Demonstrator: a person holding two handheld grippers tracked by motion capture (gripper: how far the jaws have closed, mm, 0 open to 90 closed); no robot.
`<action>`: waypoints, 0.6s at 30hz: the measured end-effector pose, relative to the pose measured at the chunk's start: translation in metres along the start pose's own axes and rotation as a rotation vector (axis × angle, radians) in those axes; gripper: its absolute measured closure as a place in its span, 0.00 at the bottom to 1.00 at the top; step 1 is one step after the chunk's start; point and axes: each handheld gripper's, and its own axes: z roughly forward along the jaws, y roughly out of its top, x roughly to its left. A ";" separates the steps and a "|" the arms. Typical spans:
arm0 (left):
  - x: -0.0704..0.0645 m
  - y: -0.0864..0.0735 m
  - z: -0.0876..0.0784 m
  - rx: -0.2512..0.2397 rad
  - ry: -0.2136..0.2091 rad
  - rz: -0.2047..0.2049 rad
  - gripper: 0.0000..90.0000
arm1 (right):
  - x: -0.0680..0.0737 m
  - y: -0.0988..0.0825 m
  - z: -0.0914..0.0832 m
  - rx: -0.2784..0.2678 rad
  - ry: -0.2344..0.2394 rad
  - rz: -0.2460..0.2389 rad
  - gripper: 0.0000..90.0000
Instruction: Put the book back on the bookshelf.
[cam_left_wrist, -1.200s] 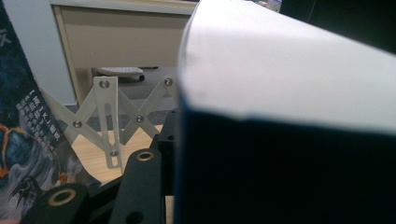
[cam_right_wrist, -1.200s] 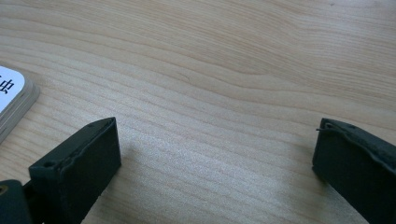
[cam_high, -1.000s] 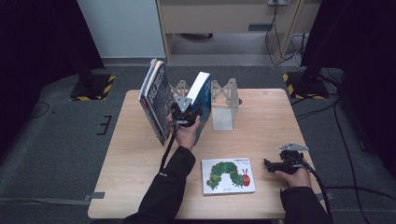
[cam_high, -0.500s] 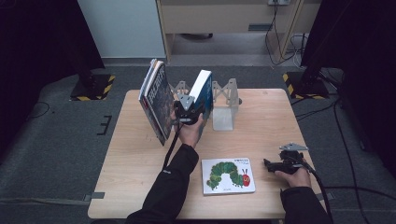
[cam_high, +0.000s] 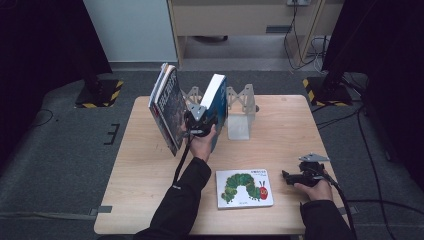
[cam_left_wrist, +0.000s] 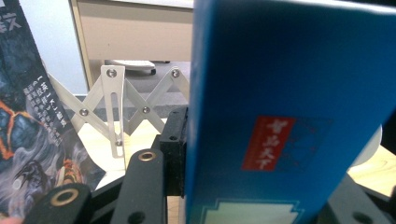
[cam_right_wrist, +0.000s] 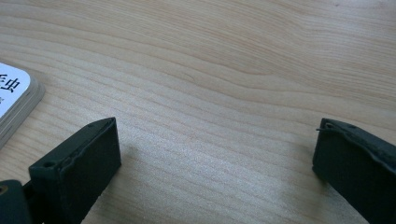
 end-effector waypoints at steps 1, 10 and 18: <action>0.000 0.001 0.001 0.004 0.002 0.002 0.66 | 0.000 0.000 0.000 0.000 0.000 0.000 0.01; 0.006 -0.002 0.000 -0.004 -0.055 0.000 0.64 | 0.000 0.000 0.000 0.000 0.001 0.000 0.01; 0.009 -0.009 -0.011 -0.002 -0.063 -0.005 0.63 | 0.000 0.000 0.000 0.000 0.003 -0.006 0.01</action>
